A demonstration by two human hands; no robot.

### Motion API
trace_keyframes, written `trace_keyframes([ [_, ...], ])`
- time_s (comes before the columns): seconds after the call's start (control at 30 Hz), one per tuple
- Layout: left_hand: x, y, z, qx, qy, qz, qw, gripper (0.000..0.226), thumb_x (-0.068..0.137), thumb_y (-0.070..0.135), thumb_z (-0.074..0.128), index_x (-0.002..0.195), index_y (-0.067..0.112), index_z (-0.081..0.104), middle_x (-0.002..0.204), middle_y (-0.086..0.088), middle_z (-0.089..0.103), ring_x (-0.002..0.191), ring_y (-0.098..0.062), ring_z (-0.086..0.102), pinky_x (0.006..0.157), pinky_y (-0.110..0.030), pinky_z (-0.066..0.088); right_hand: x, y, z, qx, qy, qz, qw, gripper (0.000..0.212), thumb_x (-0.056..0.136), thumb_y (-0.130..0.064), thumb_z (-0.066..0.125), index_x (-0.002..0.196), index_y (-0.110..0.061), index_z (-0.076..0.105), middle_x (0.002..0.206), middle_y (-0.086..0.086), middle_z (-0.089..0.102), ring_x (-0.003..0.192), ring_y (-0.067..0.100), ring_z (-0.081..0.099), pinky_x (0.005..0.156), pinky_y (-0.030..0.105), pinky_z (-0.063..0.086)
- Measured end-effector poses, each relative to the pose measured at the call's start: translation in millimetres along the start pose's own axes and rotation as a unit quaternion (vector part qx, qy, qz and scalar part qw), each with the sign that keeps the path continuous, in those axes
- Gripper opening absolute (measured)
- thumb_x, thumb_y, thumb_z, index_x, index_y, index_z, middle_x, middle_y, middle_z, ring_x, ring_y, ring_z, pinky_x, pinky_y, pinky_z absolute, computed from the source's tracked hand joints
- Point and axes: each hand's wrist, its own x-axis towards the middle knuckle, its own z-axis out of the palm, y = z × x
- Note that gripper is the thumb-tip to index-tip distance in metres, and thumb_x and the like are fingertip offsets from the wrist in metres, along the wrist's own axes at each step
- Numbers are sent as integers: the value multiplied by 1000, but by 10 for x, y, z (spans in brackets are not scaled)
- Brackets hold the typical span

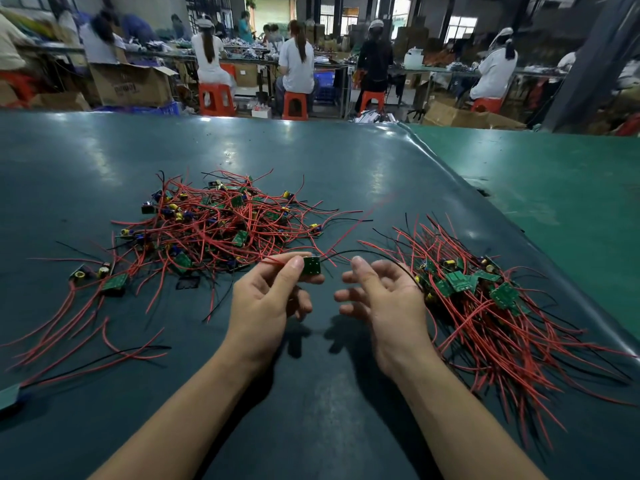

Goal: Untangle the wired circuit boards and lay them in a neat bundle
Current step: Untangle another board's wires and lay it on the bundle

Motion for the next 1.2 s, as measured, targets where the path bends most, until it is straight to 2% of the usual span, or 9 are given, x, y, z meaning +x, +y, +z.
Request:
trace_keyframes([
  [0.13, -11, -41, -22, 65, -15, 23, 997, 15, 94, 4, 56, 99, 10, 68, 69, -1, 66, 51, -13, 56, 49, -22, 47, -71, 4, 49, -46, -106, 67, 991, 33, 71, -33, 73, 92, -11, 61, 66, 4, 65, 45, 13, 56, 39, 20, 44],
  [0.2, -19, -43, -27, 92, -32, 42, 994, 22, 92, -4, 57, 96, 13, 71, 72, 0, 66, 57, -12, 59, 55, -22, 51, -75, 6, 57, -43, -93, 55, 993, 27, 76, -30, 72, 91, -10, 62, 63, 3, 64, 44, 12, 55, 38, 20, 43],
  [0.3, -20, -41, -20, 120, -55, 61, 989, 28, 87, -12, 59, 96, 13, 70, 79, 4, 72, 68, -6, 64, 64, -17, 52, -53, -1, 30, -32, -53, 35, 997, 6, 88, -9, 67, 86, -6, 62, 61, 3, 63, 45, 11, 55, 40, 18, 44],
  [0.4, -7, -59, -24, 45, -56, 18, 997, 22, 80, 6, 70, 102, 9, 66, 88, -2, 74, 80, -12, 69, 72, -21, 55, -59, 2, 18, -71, -75, 6, 995, 7, 90, -1, 64, 85, -5, 62, 63, 3, 66, 48, 11, 58, 43, 19, 47],
  [0.47, 9, -68, -38, 35, -50, 2, 998, 23, 73, 19, 73, 94, 12, 71, 87, -7, 74, 81, -17, 70, 74, -24, 56, -62, 12, 28, -94, -87, -2, 992, 7, 90, 0, 64, 85, -5, 63, 64, 4, 67, 50, 11, 59, 46, 19, 49],
  [0.53, 16, -59, -56, 35, -52, 11, 998, 18, 69, 21, 75, 87, 16, 76, 87, -6, 75, 82, -16, 70, 75, -23, 55, -60, 24, 38, -70, -73, 5, 995, 7, 88, 0, 66, 85, -5, 64, 65, 6, 69, 51, 12, 62, 49, 20, 53],
  [0.73, 37, -15, -82, -42, -80, -3, 996, 33, 59, 18, 86, 91, 19, 78, 94, -8, 75, 88, -19, 71, 79, -23, 55, -53, 38, 53, 46, -27, 28, 998, 8, 76, -6, 73, 69, -9, 73, 72, 14, 72, 56, 17, 68, 52, 19, 54],
  [0.9, 43, -15, -88, -15, -49, -17, 999, 34, 56, 26, 85, 88, 19, 78, 86, -7, 74, 85, -19, 68, 81, -29, 54, -23, 2, 13, -67, -42, -72, 994, 9, 85, -8, 71, 76, -8, 72, 68, 13, 71, 52, 20, 67, 48, 23, 53],
  [1.2, -15, 17, -52, 32, -57, 11, 998, 27, 61, 15, 84, 87, 17, 78, 89, -9, 76, 82, -14, 71, 75, -19, 54, 131, -79, -151, -110, 110, -129, 979, 26, 92, -20, 67, 69, -8, 68, 56, -2, 60, 39, 7, 46, 34, 19, 37],
])
